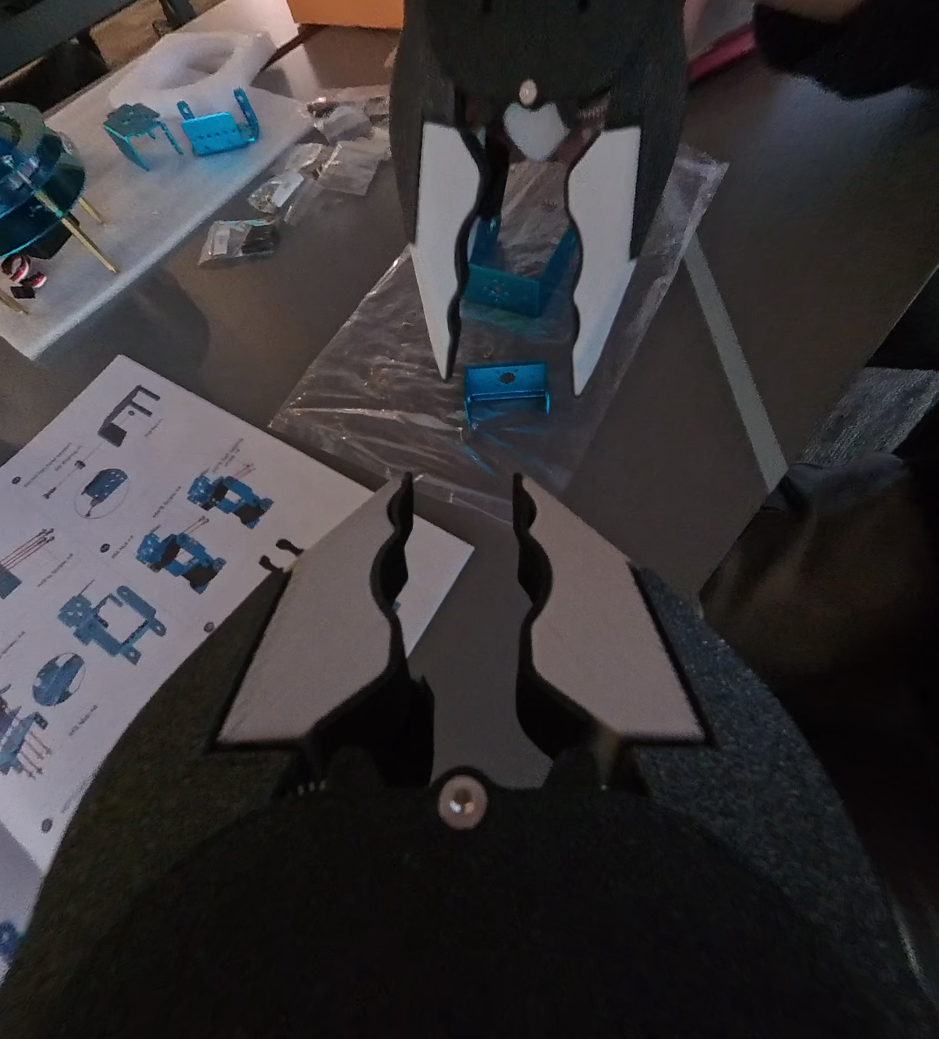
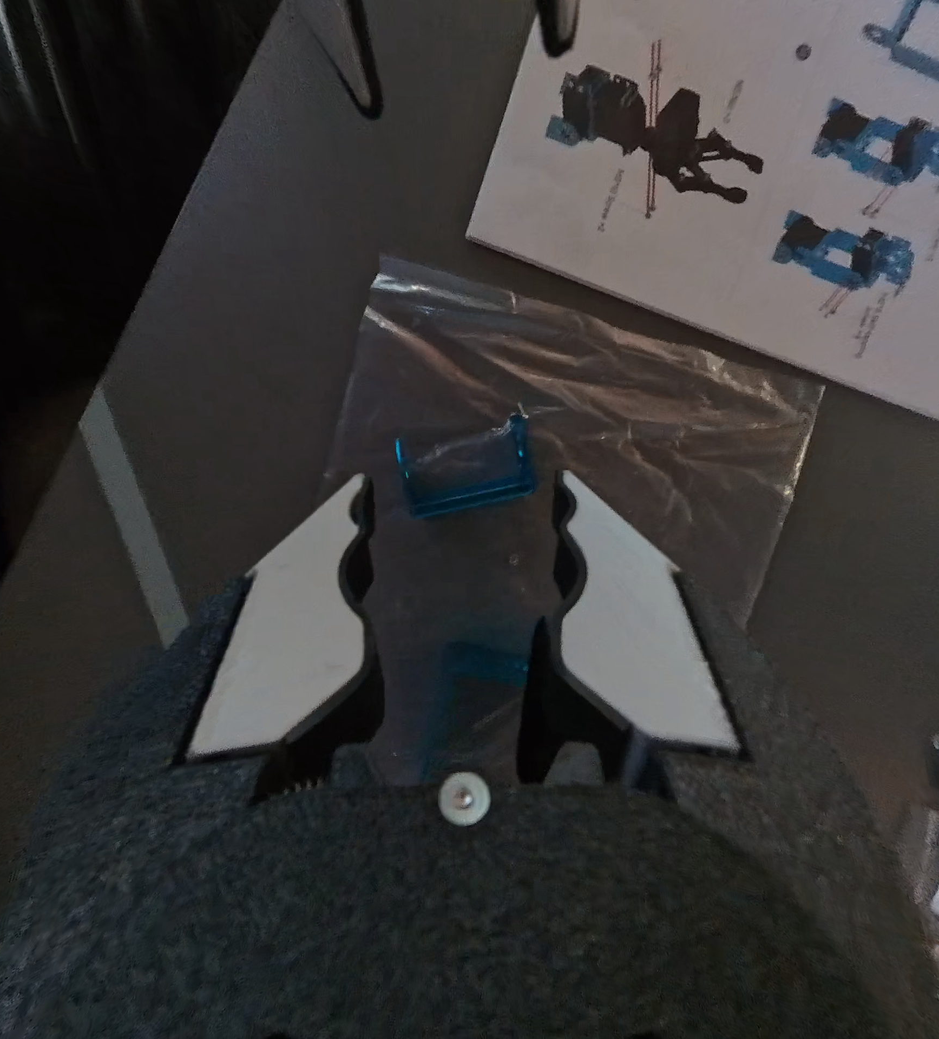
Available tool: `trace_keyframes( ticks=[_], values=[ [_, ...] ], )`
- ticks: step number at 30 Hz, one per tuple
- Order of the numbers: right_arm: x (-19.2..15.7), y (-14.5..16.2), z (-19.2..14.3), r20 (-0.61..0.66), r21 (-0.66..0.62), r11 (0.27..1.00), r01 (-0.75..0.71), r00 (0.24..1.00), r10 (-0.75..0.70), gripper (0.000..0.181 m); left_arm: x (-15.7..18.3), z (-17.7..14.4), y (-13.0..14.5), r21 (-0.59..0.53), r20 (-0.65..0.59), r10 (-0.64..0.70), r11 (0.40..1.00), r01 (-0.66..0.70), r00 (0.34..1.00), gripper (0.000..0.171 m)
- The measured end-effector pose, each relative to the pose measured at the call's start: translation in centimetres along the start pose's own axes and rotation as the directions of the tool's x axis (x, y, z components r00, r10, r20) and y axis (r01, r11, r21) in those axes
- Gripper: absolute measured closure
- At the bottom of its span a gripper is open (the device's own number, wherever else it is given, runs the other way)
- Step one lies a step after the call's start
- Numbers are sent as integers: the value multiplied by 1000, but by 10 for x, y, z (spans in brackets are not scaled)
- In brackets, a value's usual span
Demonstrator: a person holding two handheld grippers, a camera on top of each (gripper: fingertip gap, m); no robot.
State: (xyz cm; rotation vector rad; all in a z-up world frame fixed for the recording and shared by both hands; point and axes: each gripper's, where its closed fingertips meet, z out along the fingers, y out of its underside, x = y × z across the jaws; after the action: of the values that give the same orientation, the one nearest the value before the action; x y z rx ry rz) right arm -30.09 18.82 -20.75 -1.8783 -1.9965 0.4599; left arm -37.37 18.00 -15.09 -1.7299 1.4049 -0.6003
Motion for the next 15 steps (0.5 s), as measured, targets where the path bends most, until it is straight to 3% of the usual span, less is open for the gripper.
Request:
trace_keyframes(
  ticks=[1,5,9,12,15],
  values=[
    [-1,-2,1,16,-6,1000,13,1000,-13,122,-2,1,-1,17,-10,-5,1000,5,1000,138],
    [-3,9,7,53,-76,997,18,999,-14,132,1,14,0,20,-80,-14,1000,16,997,140],
    [9,7,0,-44,-27,1000,14,999,-15,133,1,42,7,-57,-119,15,998,-21,993,149],
    [12,1,-33,-118,151,986,-75,989,93,133,-5,61,6,-91,-115,52,994,-62,992,154],
    [10,6,-62,-178,363,916,-172,952,250,134,-5,76,10,-152,-149,75,984,-98,986,155]
  ],
)
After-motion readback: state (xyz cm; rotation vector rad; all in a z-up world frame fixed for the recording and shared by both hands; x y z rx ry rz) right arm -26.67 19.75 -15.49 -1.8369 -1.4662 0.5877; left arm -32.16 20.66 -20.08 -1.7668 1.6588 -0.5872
